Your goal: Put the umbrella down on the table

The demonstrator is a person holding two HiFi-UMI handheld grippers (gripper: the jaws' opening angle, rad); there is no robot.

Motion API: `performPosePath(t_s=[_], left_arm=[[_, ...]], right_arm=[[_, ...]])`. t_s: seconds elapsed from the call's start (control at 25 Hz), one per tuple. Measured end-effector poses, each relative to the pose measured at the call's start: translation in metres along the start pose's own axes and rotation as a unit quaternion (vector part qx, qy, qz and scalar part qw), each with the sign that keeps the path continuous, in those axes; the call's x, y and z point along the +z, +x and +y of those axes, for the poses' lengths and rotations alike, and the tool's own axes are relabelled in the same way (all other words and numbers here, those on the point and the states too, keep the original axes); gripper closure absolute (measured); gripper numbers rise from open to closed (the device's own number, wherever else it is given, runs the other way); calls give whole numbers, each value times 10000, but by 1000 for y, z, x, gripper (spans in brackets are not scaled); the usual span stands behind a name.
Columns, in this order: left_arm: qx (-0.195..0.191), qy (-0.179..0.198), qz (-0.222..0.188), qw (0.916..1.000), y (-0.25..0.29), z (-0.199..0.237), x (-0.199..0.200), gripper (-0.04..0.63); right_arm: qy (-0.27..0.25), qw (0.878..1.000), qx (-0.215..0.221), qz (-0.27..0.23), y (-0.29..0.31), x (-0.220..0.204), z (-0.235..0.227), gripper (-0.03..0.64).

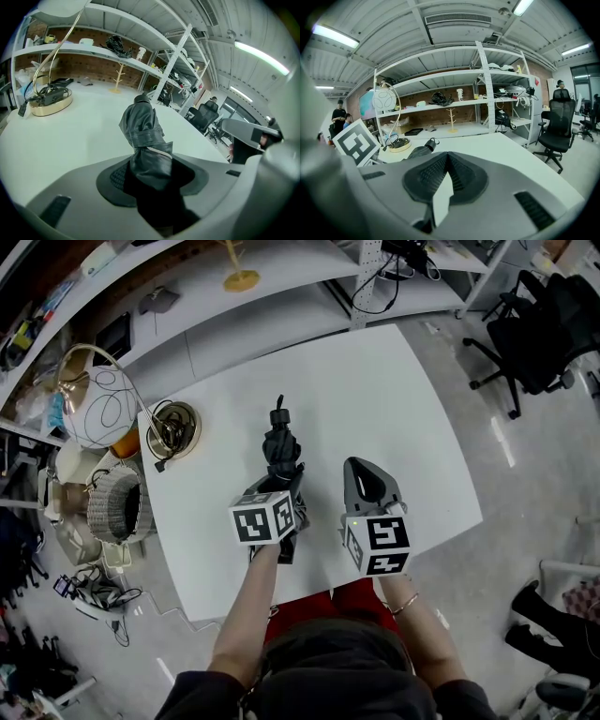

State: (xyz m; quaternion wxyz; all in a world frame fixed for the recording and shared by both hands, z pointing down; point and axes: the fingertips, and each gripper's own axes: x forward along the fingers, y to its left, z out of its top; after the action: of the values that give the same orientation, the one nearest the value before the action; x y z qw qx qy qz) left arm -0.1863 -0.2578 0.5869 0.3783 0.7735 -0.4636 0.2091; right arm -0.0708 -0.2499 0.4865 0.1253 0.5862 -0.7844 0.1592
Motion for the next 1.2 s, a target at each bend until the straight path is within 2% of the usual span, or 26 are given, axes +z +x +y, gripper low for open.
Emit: performPosePath(t_s=[0.6,0.96,1.2], left_arm=[[257,114,51,9996,19,5,7,376],[501,631,-229,9965,17,11,18,334],[704,750,-573,9930,3,13,32,333]], right_arm=[[81,9998,43,174,9,-11,-4,601],[74,9996,160,211,17,-10,6,601],[93,9996,224,136,13,-3,15,601]])
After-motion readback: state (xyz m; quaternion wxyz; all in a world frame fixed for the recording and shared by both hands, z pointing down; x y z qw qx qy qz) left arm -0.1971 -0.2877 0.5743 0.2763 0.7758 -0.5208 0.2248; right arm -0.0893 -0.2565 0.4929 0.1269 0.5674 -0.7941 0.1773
